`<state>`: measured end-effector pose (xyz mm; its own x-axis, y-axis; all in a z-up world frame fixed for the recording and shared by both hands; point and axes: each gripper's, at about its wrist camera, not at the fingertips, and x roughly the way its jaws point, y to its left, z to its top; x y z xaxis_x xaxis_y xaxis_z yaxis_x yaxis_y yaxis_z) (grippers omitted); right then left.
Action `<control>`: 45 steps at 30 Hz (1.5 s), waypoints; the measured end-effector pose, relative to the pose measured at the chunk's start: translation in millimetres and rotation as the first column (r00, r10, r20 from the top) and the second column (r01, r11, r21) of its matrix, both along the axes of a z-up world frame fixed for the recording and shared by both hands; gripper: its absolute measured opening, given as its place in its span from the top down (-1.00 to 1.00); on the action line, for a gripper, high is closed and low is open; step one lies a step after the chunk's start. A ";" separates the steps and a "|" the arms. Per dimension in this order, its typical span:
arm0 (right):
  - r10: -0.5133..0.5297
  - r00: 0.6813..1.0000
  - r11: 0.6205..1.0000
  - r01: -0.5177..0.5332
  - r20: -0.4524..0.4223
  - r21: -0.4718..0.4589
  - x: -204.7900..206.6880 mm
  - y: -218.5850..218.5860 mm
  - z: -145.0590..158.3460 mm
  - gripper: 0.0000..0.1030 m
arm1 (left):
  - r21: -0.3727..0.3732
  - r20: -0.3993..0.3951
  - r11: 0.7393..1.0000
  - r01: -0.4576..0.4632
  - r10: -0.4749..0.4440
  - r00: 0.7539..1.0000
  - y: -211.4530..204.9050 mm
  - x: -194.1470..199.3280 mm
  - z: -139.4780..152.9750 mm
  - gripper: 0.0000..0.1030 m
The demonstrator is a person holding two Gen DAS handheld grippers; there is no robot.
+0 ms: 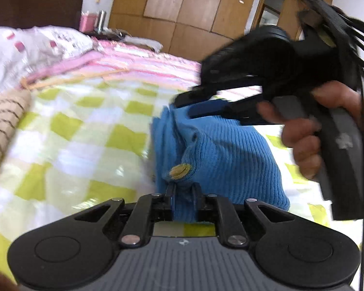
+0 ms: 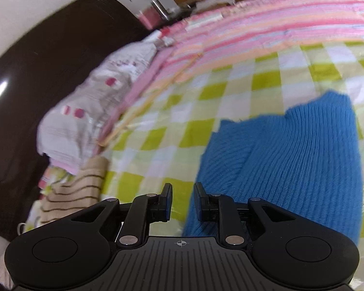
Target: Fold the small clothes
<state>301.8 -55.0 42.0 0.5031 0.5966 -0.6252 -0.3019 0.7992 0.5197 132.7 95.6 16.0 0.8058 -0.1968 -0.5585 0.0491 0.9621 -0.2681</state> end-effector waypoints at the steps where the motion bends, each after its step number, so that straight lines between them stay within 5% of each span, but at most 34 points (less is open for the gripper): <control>1: -0.005 1.000 1.000 0.006 0.025 -0.002 -4.3 -6.5 6.6 0.60 | 0.013 0.016 1.000 -0.008 0.008 1.000 -2.3 -6.2 5.0 0.62; 9: -0.078 0.984 0.974 0.109 0.158 -0.199 -24.3 -50.5 17.7 0.60 | 0.048 0.131 0.999 0.009 -0.015 0.991 -25.1 8.9 32.9 0.62; 18: -0.114 0.988 0.969 0.134 0.105 -0.208 -44.0 -87.0 -8.9 0.60 | 0.169 0.022 0.986 0.004 -0.008 1.000 -37.3 58.9 0.2 0.55; 26: -0.064 0.991 0.962 0.092 0.116 -0.257 -62.4 -76.4 -25.6 0.58 | 0.182 -0.008 0.983 -0.005 0.006 1.000 -28.3 47.5 -8.2 0.53; 31: -0.093 0.992 0.980 0.107 0.088 -0.171 -78.3 -95.5 -14.2 0.52 | 0.200 -0.023 0.980 -0.002 0.007 1.000 -24.3 38.8 -9.9 0.52; 33: -0.084 0.992 0.974 0.102 0.095 -0.203 -89.8 -95.7 -16.2 0.51 | 0.190 -0.033 0.982 -0.009 0.015 0.999 -21.1 38.7 -11.7 0.51; 38: -0.072 0.997 0.969 0.071 0.003 -0.238 -100.0 -86.9 -44.8 0.51 | 0.209 -0.049 0.978 -0.013 0.024 0.999 -21.9 33.9 -13.9 0.51; 45: -0.064 0.997 0.967 0.071 0.040 -0.243 -102.4 -95.1 -18.4 0.51 | 0.184 -0.004 0.983 -0.018 0.019 1.000 -17.4 29.1 7.0 0.52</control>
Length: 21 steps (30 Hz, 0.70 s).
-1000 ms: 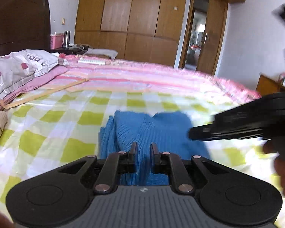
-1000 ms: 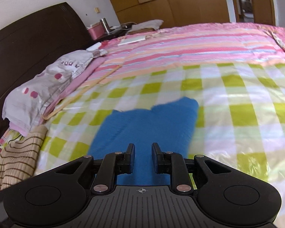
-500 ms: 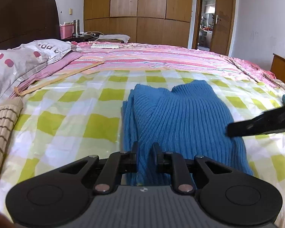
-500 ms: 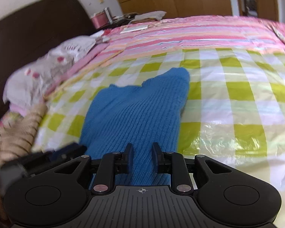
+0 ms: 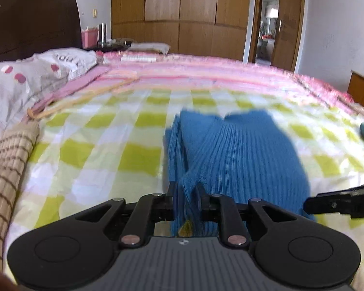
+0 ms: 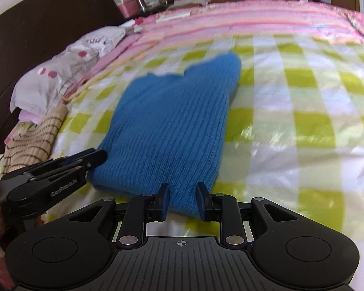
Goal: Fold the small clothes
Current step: 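Lower the fold onto the stack and open both grippers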
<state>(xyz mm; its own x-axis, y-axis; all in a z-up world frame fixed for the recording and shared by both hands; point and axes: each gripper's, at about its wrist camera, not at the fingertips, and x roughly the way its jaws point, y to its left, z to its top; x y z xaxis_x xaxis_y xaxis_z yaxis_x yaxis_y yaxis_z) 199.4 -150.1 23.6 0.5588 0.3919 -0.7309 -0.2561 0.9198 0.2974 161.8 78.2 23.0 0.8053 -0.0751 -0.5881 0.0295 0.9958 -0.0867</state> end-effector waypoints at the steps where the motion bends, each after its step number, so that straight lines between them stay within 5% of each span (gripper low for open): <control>1: -0.017 1.000 1.000 0.016 0.013 0.006 3.5 -2.4 4.1 0.51 | -0.008 0.016 1.000 0.004 -0.004 1.000 0.0 1.8 4.9 0.52; 5: -0.077 0.994 0.997 0.077 0.075 0.002 32.0 -3.5 13.0 0.42 | -0.009 0.053 1.000 0.001 0.000 0.999 -4.3 25.4 12.5 0.52; 11: -0.075 0.995 0.997 0.076 0.058 -0.016 75.8 14.7 -1.3 0.41 | 0.018 -0.030 0.999 -0.039 0.039 0.999 -3.8 47.1 -10.4 0.50; 21: -0.040 0.993 0.997 0.047 0.115 -0.062 66.3 28.4 4.7 0.40 | 0.043 -0.039 0.997 -0.059 0.061 0.997 -2.8 27.2 -8.4 0.50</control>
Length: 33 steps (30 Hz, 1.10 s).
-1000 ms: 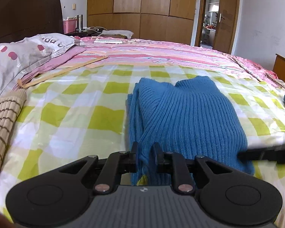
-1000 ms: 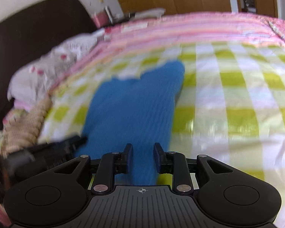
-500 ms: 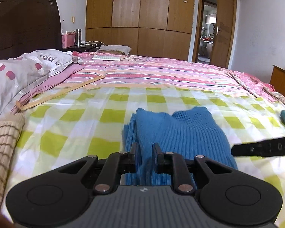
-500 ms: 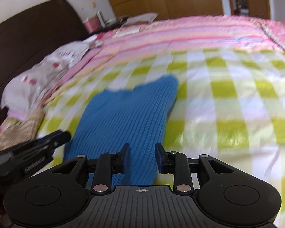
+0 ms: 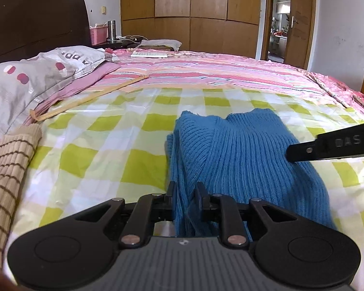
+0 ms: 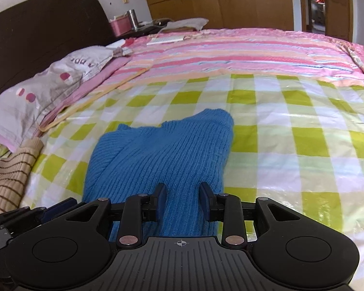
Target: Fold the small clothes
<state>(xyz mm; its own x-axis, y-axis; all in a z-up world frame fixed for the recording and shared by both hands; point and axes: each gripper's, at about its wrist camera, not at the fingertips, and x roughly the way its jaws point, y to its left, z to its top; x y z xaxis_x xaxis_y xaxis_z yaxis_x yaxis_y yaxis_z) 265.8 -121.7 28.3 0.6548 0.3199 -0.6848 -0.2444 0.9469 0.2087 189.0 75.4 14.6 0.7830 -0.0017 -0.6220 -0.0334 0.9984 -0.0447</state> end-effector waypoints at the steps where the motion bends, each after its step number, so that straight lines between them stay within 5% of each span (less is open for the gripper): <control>1: 0.001 1.000 1.000 -0.001 0.011 0.010 -7.2 -3.1 4.3 0.40 | 0.001 0.001 1.000 0.003 -0.003 1.000 -0.5 -3.4 2.8 0.50; 6: 0.020 1.000 1.000 -0.020 0.015 -0.001 -38.9 -8.4 8.5 0.40 | 0.007 -0.010 1.000 0.007 -0.007 1.000 -6.3 -18.8 9.5 0.50; 13: 0.025 0.995 0.999 -0.027 -0.098 -0.024 -63.3 -8.1 -9.9 0.40 | 0.013 -0.047 1.000 0.015 -0.014 0.999 -14.4 -40.4 6.1 0.42; 25: -0.020 0.997 1.000 0.019 -0.076 -0.016 -111.3 -8.3 -2.6 0.40 | -0.022 -0.096 0.999 0.044 -0.046 0.994 -18.0 -61.1 -0.8 0.23; 31: -0.047 0.997 0.999 0.046 -0.065 -0.020 -129.7 -7.7 -3.0 0.39 | 0.012 -0.085 0.999 0.031 -0.030 0.996 -18.7 -71.5 1.6 -0.15; 33: -0.052 0.997 0.998 0.051 -0.064 -0.029 -135.2 -7.6 -4.4 0.39 | 0.022 -0.071 1.000 0.021 -0.020 0.997 -19.7 -75.6 4.5 -0.43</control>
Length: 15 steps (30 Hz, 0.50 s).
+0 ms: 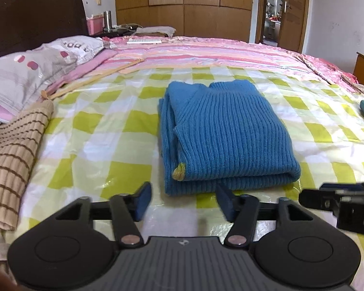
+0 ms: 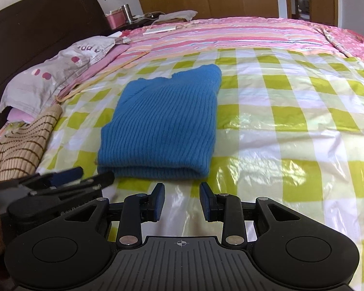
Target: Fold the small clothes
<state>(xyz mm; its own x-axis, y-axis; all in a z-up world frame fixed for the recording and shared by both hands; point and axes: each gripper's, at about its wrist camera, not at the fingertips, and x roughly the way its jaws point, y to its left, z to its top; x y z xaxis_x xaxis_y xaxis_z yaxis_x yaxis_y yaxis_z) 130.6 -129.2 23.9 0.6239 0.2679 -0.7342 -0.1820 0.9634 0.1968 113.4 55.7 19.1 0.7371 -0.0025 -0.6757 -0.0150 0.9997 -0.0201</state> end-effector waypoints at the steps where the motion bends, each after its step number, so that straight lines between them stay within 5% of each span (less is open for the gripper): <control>1: -0.001 1.000 1.000 0.001 -0.003 -0.001 -2.2 -0.3 -0.6 0.39 | 0.005 0.008 1.000 0.000 0.000 1.000 -1.2 -2.4 1.4 -0.49; 15: -0.066 0.998 0.998 0.066 -0.002 0.007 -28.9 -12.5 -2.1 0.38 | 0.005 -0.009 1.000 -0.001 0.001 1.000 -15.1 -26.7 4.8 -0.91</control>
